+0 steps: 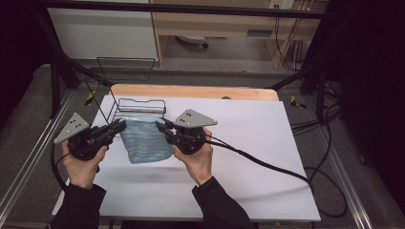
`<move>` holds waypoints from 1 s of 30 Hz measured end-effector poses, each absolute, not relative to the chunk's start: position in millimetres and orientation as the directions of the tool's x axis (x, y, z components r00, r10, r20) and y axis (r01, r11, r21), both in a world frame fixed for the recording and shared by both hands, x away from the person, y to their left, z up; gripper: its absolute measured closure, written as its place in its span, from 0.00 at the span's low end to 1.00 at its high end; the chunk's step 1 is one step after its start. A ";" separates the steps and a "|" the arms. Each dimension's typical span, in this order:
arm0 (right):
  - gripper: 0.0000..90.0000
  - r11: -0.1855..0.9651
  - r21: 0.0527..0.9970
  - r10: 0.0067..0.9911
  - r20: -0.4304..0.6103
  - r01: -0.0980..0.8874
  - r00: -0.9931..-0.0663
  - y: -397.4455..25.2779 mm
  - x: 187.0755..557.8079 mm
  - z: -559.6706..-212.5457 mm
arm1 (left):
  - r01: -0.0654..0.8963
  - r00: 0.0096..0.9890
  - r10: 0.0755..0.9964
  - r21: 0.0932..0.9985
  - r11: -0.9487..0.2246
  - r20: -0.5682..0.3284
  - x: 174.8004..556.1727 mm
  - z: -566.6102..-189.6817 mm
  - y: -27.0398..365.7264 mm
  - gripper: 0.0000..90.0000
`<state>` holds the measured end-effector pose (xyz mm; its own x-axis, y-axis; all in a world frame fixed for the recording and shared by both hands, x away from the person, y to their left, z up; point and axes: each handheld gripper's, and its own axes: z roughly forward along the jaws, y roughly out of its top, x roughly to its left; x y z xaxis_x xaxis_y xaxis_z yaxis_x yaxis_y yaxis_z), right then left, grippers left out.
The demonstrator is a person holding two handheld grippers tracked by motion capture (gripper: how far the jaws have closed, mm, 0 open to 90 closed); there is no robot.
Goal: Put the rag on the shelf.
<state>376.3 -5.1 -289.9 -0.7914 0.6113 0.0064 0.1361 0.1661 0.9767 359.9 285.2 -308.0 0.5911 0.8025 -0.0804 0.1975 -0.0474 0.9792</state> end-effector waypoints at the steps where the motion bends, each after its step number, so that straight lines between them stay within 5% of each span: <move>1: 0.90 0.163 0.978 0.613 0.005 0.132 -0.790 -4.4 376.3 -288.5 | 0.191 0.591 0.803 0.981 -0.042 -0.081 360.2 -306.4 286.3 0.92; 30: 0.90 0.081 0.996 0.650 -0.074 -0.027 -0.756 25.8 394.2 -227.3 | 0.015 0.540 0.839 0.998 0.067 -0.064 382.4 -243.1 305.9 0.92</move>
